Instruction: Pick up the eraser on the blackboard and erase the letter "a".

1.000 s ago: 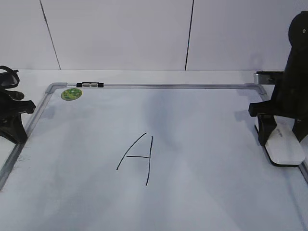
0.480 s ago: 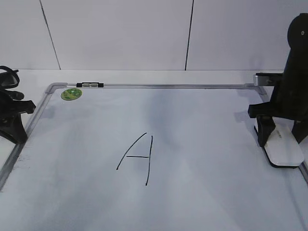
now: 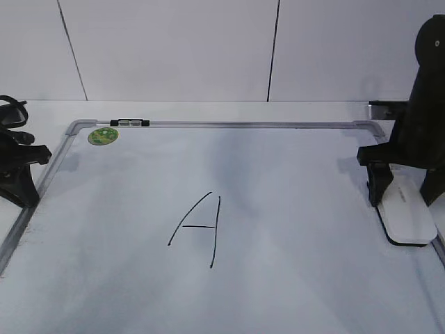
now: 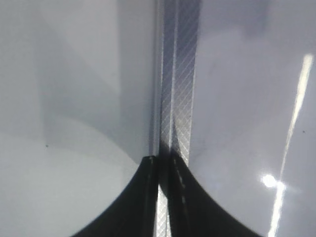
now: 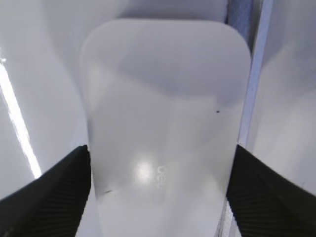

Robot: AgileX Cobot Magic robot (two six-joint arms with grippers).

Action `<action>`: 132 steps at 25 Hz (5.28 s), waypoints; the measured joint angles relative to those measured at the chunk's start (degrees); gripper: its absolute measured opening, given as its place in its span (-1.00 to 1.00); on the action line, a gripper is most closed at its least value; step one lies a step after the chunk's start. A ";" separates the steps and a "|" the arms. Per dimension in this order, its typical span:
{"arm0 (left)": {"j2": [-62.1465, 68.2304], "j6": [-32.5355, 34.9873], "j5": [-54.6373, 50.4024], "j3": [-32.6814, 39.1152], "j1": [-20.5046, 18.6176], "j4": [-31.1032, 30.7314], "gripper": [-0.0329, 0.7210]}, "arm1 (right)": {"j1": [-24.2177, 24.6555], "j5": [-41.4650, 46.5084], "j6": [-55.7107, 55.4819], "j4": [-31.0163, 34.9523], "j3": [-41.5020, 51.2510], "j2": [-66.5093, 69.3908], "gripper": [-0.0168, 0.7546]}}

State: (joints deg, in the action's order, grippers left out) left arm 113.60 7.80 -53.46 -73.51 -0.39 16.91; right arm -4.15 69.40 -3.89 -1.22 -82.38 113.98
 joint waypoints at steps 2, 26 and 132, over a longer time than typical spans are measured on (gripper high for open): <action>0.00 0.00 0.00 0.00 0.00 0.00 -0.84 | 0.00 0.10 0.00 -0.56 -1.19 0.00 0.72; 0.00 -2.70 -7.18 -5.23 0.00 -4.74 -0.29 | 0.00 0.20 -0.31 -1.12 -7.13 -0.59 0.72; -104.52 -5.04 -9.88 44.52 9.73 -10.17 -0.21 | -6.41 -3.16 -0.18 -5.85 53.48 -112.07 0.58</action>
State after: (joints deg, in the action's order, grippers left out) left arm 9.08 2.76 -63.35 -28.99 9.33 6.74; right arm -10.56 66.23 -4.07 -7.07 -28.90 1.91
